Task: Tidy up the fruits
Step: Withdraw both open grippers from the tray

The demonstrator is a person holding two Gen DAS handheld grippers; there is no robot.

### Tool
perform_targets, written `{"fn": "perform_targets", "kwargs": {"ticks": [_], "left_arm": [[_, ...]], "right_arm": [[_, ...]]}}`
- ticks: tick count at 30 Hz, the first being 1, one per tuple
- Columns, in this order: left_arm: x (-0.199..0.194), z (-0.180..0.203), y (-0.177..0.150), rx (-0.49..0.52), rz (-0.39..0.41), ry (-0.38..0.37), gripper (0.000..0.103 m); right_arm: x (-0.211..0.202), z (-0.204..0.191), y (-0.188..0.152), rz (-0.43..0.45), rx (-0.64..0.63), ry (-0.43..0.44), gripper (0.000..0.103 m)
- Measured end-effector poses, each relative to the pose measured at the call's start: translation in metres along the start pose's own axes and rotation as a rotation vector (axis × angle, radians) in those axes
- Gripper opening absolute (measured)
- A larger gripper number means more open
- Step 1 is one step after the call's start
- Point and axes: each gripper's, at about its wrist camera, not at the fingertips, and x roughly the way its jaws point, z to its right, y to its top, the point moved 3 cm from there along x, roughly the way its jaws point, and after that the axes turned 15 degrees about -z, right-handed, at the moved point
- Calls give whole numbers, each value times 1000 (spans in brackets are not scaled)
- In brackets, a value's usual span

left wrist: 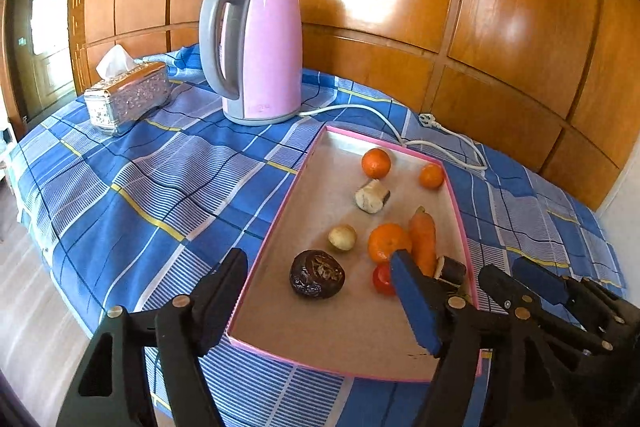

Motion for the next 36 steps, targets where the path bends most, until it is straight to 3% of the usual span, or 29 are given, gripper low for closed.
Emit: {"fn": "perform_targets", "kwargs": {"ticks": [23,36], "left_arm": [[-7,3,-1,14,22,22,85],[-12,3,-2,14,30,25,86]], "right_arm": [[-3,1,-2,3,-1,8,37],[-4,0,-3,8,-1,9,37]]}}
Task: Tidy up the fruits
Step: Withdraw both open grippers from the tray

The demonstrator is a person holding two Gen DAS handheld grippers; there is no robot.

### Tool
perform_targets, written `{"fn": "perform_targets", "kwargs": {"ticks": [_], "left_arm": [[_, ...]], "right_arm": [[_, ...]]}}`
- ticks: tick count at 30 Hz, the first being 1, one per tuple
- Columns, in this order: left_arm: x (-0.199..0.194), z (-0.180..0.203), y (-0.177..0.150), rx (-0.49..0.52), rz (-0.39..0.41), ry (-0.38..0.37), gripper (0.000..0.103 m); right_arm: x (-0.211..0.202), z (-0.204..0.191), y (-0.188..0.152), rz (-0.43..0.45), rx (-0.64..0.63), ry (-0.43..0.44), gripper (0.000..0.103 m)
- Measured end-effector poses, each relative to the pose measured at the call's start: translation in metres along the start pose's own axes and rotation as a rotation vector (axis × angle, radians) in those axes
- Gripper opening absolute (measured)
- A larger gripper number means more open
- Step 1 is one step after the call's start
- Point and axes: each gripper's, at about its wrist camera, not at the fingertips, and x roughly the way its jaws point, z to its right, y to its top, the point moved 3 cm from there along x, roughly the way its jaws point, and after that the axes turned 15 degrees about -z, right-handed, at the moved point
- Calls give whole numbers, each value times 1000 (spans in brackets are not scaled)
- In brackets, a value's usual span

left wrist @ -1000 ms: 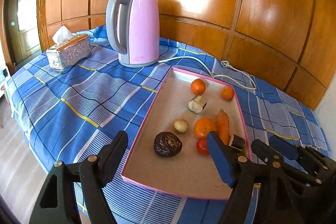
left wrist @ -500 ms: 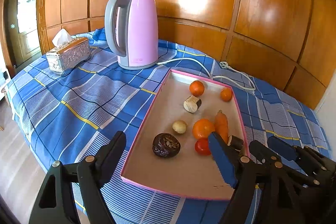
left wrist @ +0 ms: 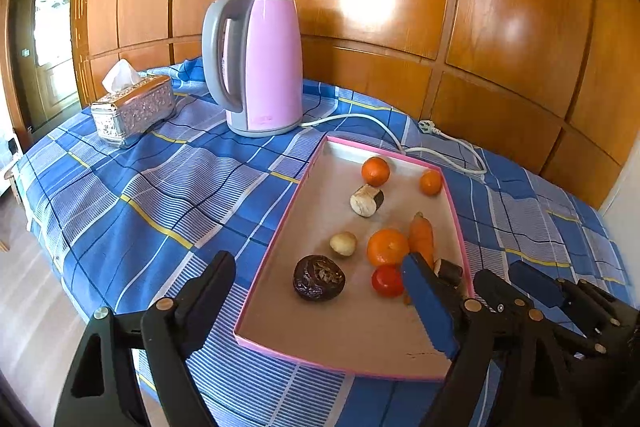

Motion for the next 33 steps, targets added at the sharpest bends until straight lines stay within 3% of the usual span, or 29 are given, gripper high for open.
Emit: {"fn": "perform_targets", "kwargs": {"ticks": [33], "left_arm": [[-3,1,0,5,16,-2,87]], "right_arm": [[-3,1,-4,7,2,3,37]]}}
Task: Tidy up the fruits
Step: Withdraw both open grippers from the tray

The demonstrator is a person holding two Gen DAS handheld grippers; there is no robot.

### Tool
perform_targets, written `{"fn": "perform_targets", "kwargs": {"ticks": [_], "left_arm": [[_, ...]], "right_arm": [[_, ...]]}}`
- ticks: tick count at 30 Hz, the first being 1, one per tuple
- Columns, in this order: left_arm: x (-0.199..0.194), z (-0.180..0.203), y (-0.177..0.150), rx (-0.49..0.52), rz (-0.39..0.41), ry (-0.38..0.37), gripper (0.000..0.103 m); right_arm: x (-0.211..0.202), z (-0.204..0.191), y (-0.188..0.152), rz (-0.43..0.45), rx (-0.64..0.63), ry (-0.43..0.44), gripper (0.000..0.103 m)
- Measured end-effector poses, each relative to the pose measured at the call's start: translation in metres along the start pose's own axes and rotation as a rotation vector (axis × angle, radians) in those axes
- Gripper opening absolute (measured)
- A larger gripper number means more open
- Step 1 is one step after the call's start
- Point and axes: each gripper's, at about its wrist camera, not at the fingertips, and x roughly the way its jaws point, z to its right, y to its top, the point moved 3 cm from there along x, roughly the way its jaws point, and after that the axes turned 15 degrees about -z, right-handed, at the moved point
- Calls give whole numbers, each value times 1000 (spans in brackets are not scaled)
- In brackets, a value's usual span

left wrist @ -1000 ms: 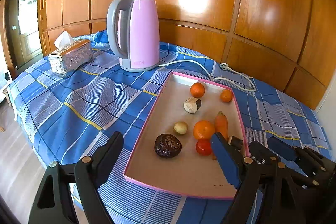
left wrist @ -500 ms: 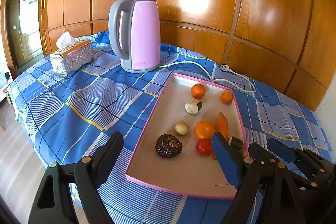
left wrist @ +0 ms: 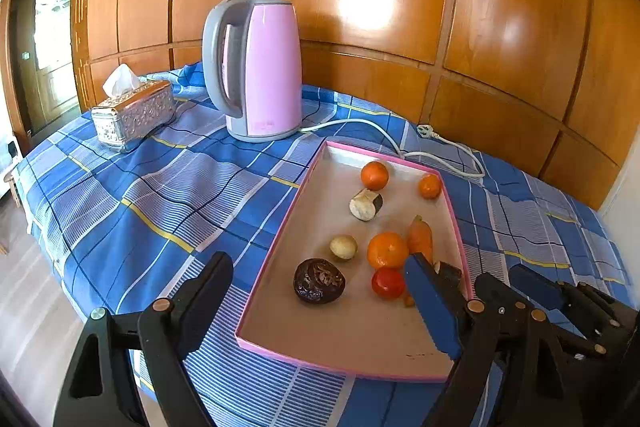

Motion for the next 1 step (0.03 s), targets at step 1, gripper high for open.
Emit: {"fn": "perform_targets", "kwargs": {"ticks": [1], "left_arm": [[0,0,0,-2,-2,-2,88]], "right_arm": [[0,2,0,1,2,1,37]]}}
